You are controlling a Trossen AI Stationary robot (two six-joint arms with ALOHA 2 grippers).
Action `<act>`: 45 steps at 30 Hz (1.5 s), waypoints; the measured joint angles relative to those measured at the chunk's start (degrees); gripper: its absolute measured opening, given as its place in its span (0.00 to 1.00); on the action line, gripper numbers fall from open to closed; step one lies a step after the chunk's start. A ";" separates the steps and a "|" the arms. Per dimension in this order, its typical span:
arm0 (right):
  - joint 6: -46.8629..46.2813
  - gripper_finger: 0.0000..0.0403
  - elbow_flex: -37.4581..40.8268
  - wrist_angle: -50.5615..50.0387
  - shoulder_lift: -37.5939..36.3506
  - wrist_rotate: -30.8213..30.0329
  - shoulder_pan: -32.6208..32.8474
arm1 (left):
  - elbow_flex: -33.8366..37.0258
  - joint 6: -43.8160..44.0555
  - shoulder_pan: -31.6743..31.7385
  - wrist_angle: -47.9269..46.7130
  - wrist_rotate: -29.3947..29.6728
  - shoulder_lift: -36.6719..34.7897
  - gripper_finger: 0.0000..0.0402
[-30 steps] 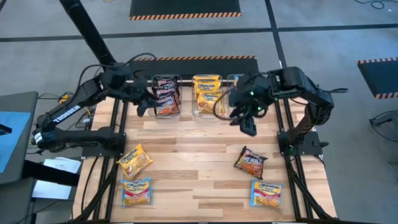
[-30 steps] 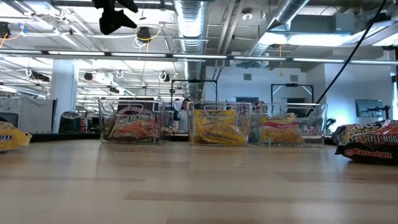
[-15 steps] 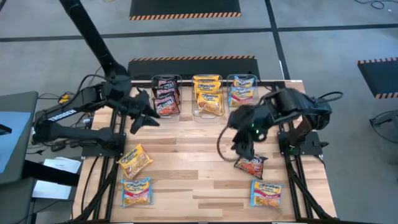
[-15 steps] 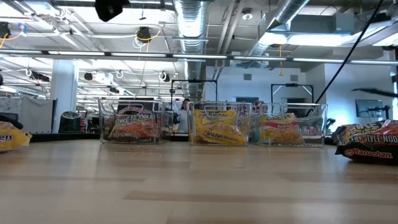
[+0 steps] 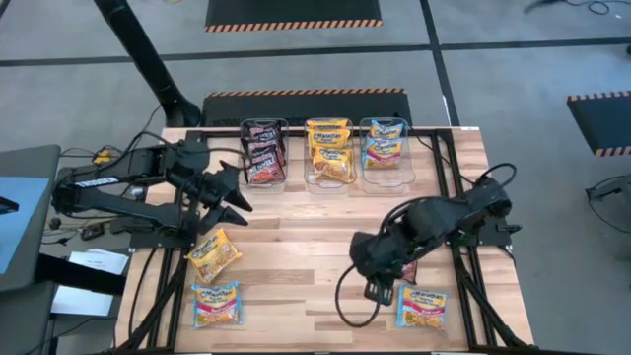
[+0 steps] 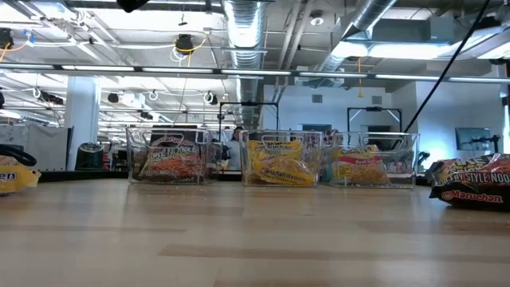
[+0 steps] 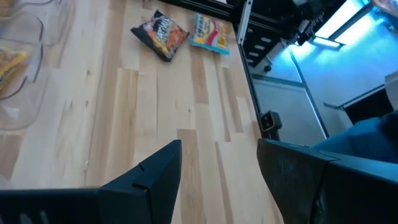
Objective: Sort Maruchan noodles
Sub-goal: Put the blue noodle pack into the right transparent bin
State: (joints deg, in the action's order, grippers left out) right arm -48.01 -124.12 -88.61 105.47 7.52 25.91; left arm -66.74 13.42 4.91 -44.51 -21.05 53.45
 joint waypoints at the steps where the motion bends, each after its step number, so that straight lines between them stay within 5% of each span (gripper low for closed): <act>1: -0.57 0.46 1.42 -0.15 0.00 0.30 0.30 | 0.00 0.26 -0.68 0.02 0.51 0.00 0.49; 26: -15.34 0.46 28.01 7.11 -0.11 12.82 13.84 | 0.02 3.98 -9.64 0.65 5.43 0.02 0.49; 39: -30.47 0.46 37.85 12.55 -0.09 13.80 18.37 | 0.02 4.23 -10.13 1.57 5.44 0.02 0.49; 45: -29.71 0.46 38.12 15.86 -0.11 13.76 19.68 | 0.02 5.76 -10.13 1.57 8.12 0.02 0.49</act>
State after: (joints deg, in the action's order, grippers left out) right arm -77.71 -86.00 -72.74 105.36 21.28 45.59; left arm -66.72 19.17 -5.21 -42.94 -12.94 53.47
